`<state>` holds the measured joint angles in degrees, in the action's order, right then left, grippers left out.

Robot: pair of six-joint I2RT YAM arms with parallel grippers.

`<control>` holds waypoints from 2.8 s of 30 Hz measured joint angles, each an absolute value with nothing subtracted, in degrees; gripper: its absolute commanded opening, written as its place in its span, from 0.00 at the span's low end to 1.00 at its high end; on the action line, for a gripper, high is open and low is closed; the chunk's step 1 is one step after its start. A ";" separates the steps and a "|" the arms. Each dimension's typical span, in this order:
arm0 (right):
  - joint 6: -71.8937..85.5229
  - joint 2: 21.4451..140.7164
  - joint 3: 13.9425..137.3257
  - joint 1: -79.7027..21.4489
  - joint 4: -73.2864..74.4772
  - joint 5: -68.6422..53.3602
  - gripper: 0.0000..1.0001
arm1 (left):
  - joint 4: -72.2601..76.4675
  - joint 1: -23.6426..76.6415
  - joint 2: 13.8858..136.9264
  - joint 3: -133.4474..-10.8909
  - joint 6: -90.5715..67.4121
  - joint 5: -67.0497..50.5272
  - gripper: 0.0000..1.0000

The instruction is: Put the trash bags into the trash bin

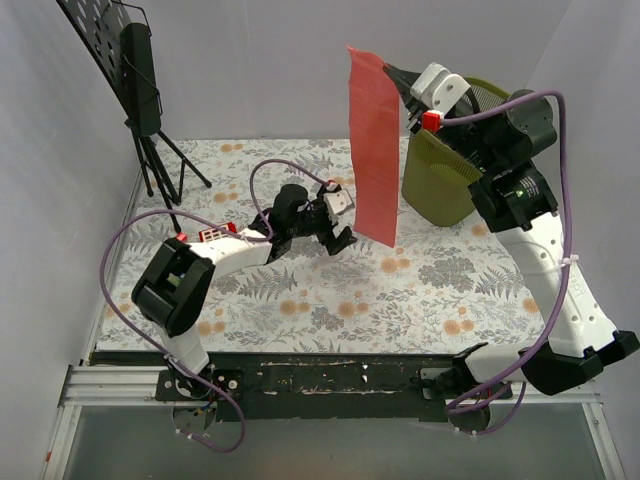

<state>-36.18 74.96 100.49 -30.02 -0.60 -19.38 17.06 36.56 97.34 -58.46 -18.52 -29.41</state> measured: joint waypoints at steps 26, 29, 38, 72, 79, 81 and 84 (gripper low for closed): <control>-35.81 79.22 99.31 -21.78 -4.34 -9.93 0.01 | 8.03 38.44 107.09 -72.84 -31.31 -57.87 0.00; -34.65 82.04 98.39 -18.20 -8.03 -8.67 0.01 | 1.98 38.44 105.10 -71.77 -28.71 -57.25 0.00; -34.96 84.90 83.11 -15.73 -6.44 -11.09 0.60 | -16.78 37.30 94.04 -67.13 -22.92 -49.17 0.00; -55.90 76.51 47.40 -45.74 13.96 -42.13 0.61 | -59.79 14.66 102.08 -79.02 -25.85 -31.07 0.41; -57.08 91.85 52.62 -49.87 11.68 -43.09 0.66 | -57.28 13.74 99.07 -77.34 -29.91 -30.98 0.40; -56.49 94.78 52.84 -49.91 11.55 -42.94 0.66 | -57.23 13.93 95.94 -75.59 -30.37 -31.03 0.40; -55.83 98.48 54.11 -49.91 12.47 -42.39 0.66 | -57.21 13.65 92.05 -73.84 -30.94 -31.29 0.40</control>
<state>-55.83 98.48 54.11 -49.91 12.47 -42.39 -57.21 13.65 92.05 -73.84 -30.94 -31.29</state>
